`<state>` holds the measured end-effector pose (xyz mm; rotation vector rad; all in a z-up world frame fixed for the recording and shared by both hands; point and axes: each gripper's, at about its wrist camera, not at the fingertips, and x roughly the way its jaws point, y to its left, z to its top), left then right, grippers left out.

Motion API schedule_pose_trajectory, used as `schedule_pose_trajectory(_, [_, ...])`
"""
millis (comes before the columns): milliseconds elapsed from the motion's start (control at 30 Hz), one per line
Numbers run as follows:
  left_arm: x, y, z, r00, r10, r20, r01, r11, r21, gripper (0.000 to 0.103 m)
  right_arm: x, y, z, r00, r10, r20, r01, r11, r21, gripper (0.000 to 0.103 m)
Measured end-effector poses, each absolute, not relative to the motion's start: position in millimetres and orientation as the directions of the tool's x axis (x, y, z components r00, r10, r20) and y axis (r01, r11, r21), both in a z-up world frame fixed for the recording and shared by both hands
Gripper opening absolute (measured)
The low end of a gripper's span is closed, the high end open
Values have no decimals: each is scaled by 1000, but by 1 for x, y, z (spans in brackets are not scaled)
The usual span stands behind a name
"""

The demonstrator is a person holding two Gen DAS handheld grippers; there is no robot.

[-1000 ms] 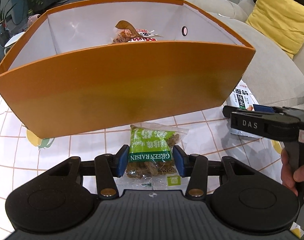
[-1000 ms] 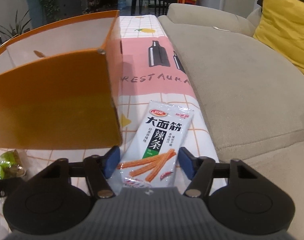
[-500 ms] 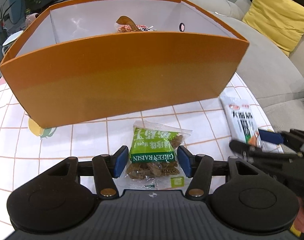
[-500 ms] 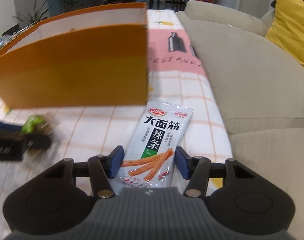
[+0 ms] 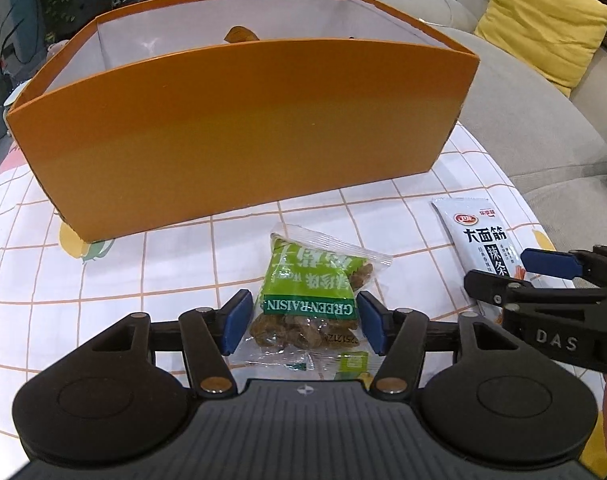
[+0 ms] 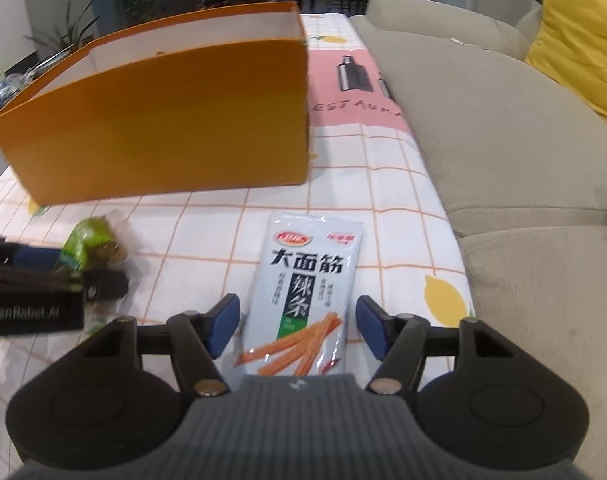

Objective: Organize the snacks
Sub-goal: 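Grasp the green raisin bag with the left tool while the right tool grasps the gluten strip packet, then lift both packets and carry them over the orange box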

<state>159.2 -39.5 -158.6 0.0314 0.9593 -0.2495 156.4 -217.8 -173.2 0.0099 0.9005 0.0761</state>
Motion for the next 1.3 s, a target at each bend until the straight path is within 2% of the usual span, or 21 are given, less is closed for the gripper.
schedule_pose_trajectory(133, [156, -41, -159, 555, -191, -809, 228, 971, -72, 62, 153, -211, -176, 623, 52, -781, -94, 996, -8, 58])
schedule_pose_trajectory(167, [155, -41, -158, 555, -191, -809, 231, 970, -70, 61, 151, -210, -176, 624, 57, -779, -100, 995, -7, 54])
schedule_pose_trajectory(500, [147, -41, -151, 547, -191, -815, 202, 975, -93, 53, 146, -206, -170, 601, 70, -796, -99, 995, 13, 47])
schedule_pose_trajectory(933, [125, -34, -102, 601, -210, -771, 188, 975, -119, 53, 112, -197, -124, 663, 120, -739, -149, 988, 27, 46])
schedule_pose_trajectory(1300, [110, -19, -50, 640, -215, -737, 160, 976, -146, 53, 83, -193, -62, 745, 186, -641, -203, 978, 48, 46])
